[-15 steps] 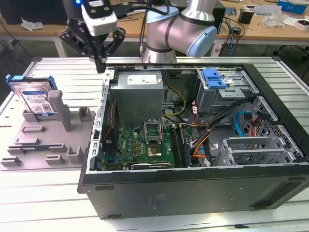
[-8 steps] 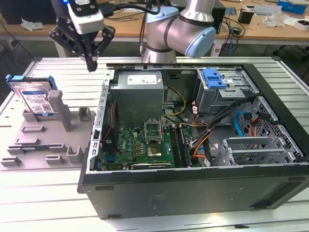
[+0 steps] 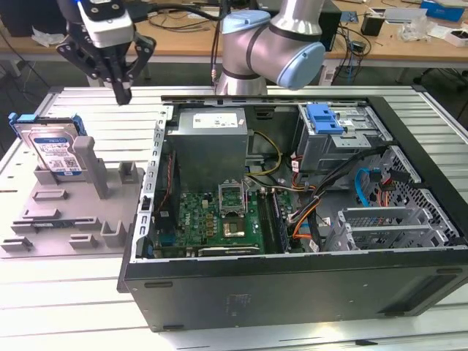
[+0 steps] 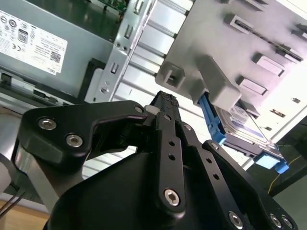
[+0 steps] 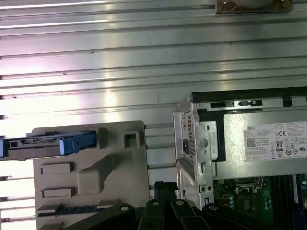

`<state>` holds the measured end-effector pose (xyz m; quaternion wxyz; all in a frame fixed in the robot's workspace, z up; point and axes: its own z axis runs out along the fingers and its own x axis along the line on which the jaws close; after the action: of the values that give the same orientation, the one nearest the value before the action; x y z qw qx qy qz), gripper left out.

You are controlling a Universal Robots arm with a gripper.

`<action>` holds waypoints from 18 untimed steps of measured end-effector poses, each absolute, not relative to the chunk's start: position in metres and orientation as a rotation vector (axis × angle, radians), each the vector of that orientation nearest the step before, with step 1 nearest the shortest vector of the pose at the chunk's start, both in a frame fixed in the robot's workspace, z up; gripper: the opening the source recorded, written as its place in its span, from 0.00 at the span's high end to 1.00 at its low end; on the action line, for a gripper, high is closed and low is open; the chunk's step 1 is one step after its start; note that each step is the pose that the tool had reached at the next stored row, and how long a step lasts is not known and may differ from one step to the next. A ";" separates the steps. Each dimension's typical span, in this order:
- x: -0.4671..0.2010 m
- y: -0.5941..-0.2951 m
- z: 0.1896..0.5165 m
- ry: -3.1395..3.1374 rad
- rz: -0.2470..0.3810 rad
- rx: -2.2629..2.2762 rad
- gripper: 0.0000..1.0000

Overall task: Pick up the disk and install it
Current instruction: 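Reach for the disk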

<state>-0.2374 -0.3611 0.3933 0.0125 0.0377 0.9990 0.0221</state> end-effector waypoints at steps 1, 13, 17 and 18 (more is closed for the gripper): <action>-0.240 -0.360 0.393 3.114 0.069 0.117 0.89; -0.280 -0.347 0.393 3.114 0.069 0.117 0.89; -0.292 -0.342 0.393 3.114 0.069 0.117 0.89; -0.298 -0.340 0.393 3.114 0.069 0.117 0.89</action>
<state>-0.2979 -0.3404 0.3933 0.0125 0.0376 0.9990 0.0221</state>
